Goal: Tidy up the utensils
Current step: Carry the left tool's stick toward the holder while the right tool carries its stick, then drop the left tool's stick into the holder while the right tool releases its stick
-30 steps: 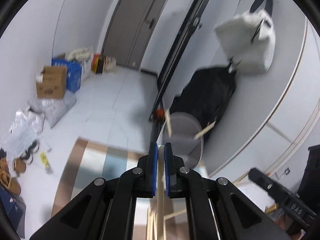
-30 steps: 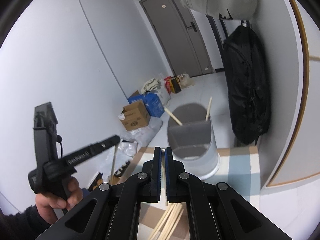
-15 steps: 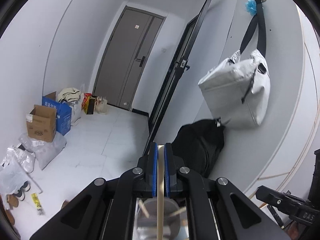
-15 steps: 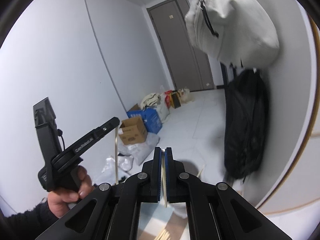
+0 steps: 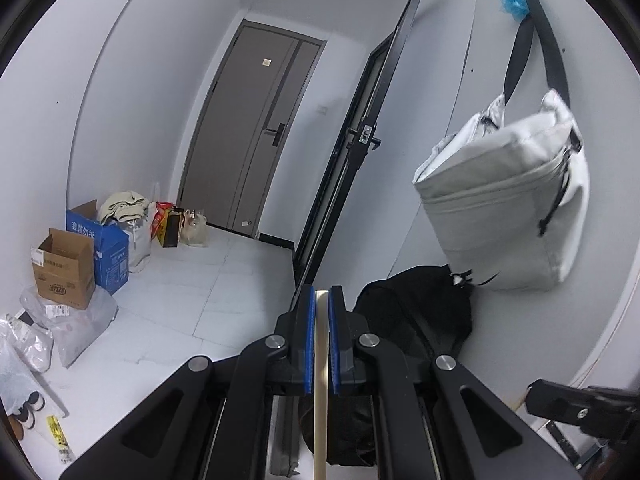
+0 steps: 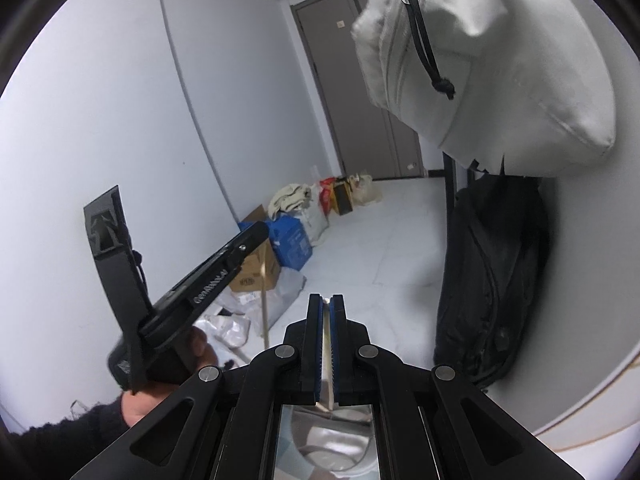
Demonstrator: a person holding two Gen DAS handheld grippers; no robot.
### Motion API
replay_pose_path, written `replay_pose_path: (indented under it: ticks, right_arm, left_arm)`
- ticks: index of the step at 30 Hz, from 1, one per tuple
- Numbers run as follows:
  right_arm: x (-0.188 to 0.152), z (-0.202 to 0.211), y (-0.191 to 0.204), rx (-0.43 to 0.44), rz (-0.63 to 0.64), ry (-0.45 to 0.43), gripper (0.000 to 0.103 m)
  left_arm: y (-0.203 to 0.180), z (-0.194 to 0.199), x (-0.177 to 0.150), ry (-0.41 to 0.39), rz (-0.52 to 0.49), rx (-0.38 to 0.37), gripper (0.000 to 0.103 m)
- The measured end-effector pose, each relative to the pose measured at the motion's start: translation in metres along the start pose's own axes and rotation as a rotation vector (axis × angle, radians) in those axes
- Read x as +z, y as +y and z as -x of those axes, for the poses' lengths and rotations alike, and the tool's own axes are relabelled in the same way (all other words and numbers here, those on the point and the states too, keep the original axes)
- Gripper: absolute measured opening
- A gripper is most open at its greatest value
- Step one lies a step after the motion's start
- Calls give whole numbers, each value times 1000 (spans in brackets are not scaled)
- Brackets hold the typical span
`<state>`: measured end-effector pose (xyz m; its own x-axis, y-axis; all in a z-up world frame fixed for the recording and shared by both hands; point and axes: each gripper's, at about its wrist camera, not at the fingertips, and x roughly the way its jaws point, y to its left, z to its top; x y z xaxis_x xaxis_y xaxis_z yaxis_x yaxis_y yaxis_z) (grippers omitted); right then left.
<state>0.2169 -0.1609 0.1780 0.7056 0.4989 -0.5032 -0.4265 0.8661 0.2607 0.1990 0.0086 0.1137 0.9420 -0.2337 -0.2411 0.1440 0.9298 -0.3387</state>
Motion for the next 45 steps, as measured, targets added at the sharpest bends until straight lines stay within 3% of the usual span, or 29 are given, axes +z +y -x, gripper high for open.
replay_pose_path:
  ticks: [11,19,28,36,45]
  right_arm:
    - [-5,-29,-12,21,12,62,3]
    - [-17,-31,-6,22,47,62,3]
    - [-27,-37,-7,34,17,91,3]
    - [-29,-42,-8,31,14,105,3]
    - [-39,-52,-15,54,-31,141,3]
  left_arm:
    - [1,-31,-28,-17,-57,16,3]
    - [-7,-19,-35,-115,-117,9,3]
    - [-13,-6,-50,-147,-175,1,3]
    - [-15,3,-56,-105,-190,-45,3]
    - [1,11,-62,26,-164,-119,3]
